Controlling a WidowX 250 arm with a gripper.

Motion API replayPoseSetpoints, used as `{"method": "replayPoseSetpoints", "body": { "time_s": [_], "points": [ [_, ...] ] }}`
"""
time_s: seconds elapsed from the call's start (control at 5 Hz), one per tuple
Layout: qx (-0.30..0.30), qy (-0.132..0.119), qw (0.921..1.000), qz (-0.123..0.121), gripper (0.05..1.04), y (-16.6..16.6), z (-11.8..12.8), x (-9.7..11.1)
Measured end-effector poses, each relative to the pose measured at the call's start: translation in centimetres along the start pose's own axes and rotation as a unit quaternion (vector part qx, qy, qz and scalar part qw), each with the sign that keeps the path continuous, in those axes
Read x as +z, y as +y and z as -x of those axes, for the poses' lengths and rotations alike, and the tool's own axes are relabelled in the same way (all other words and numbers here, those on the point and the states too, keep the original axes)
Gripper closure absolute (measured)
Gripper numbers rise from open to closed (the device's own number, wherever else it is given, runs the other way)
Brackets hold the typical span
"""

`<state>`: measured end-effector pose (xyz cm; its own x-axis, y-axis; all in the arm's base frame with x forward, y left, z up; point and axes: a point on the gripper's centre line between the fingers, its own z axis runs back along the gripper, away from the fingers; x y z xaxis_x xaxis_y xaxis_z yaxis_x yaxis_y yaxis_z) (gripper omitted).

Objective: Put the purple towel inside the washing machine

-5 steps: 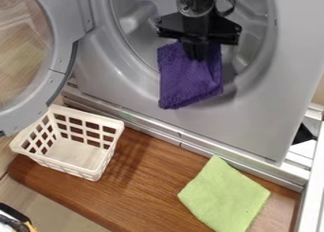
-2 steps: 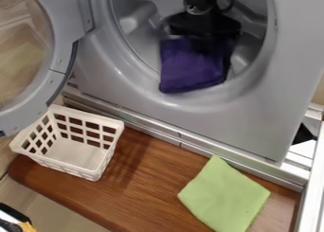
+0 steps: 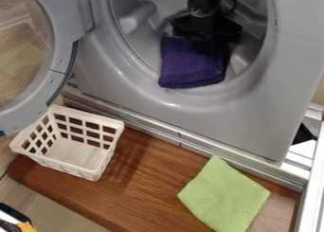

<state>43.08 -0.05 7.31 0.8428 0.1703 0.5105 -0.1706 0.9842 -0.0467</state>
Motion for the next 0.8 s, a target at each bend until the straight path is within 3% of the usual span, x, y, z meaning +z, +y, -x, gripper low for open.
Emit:
{"method": "replayPoseSetpoints", "body": {
  "time_s": [0.4, 0.6, 0.8],
  "points": [
    [-0.008, 0.008, 0.9999, -0.006, 0.292, -0.6, 1.1, -0.1],
    [-0.004, 0.006, 0.9999, -0.012, 0.082, -0.4, 1.3, 0.3],
    [-0.002, -0.002, 0.9999, -0.014, 0.079, -0.3, 1.1, 1.1]
  ]
}}
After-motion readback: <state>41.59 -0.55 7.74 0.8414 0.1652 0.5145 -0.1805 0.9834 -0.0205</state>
